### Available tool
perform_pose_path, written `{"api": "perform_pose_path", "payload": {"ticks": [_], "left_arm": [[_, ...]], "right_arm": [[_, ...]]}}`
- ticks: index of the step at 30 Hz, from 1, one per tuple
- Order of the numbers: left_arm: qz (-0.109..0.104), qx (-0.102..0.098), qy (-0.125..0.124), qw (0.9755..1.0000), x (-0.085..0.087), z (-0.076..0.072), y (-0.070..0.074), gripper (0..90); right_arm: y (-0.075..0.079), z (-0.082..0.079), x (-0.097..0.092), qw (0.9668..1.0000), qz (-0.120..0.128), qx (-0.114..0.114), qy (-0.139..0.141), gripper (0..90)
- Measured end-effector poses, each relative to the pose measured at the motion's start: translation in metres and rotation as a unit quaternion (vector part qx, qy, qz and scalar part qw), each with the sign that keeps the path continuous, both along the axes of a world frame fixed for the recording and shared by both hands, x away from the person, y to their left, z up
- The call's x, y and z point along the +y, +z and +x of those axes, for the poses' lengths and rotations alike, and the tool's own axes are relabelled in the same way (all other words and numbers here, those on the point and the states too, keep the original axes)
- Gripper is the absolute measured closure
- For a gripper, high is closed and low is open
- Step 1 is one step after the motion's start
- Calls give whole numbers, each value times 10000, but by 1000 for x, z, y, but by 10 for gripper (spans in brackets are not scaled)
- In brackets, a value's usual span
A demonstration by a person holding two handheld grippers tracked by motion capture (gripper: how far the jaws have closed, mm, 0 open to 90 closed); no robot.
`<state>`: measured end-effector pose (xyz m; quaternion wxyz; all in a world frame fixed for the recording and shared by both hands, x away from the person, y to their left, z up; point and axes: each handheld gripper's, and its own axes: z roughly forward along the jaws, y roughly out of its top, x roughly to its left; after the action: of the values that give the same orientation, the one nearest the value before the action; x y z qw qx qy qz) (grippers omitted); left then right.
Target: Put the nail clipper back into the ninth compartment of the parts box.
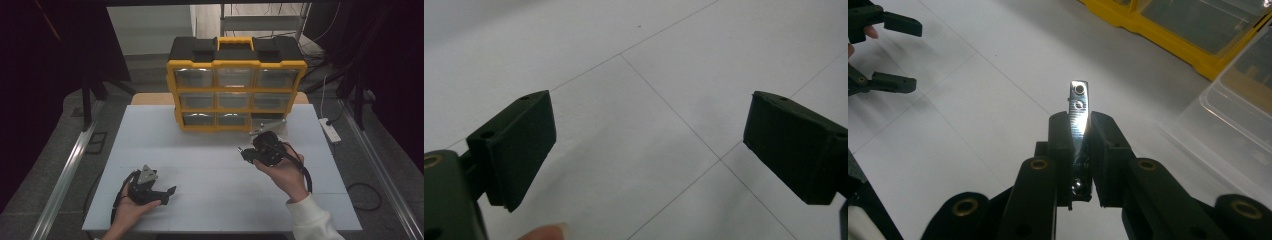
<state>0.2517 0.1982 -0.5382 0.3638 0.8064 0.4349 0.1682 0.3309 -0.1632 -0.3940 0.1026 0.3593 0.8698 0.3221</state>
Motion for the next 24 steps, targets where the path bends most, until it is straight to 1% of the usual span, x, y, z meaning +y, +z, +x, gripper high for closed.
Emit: {"api": "perform_pose_path", "payload": {"ticks": [24], "left_arm": [[12, -6, -3, 10000, 0, 0, 0, 75]], "right_arm": [[4, 14, -8, 9999, 48, -56, -153, 797]]}}
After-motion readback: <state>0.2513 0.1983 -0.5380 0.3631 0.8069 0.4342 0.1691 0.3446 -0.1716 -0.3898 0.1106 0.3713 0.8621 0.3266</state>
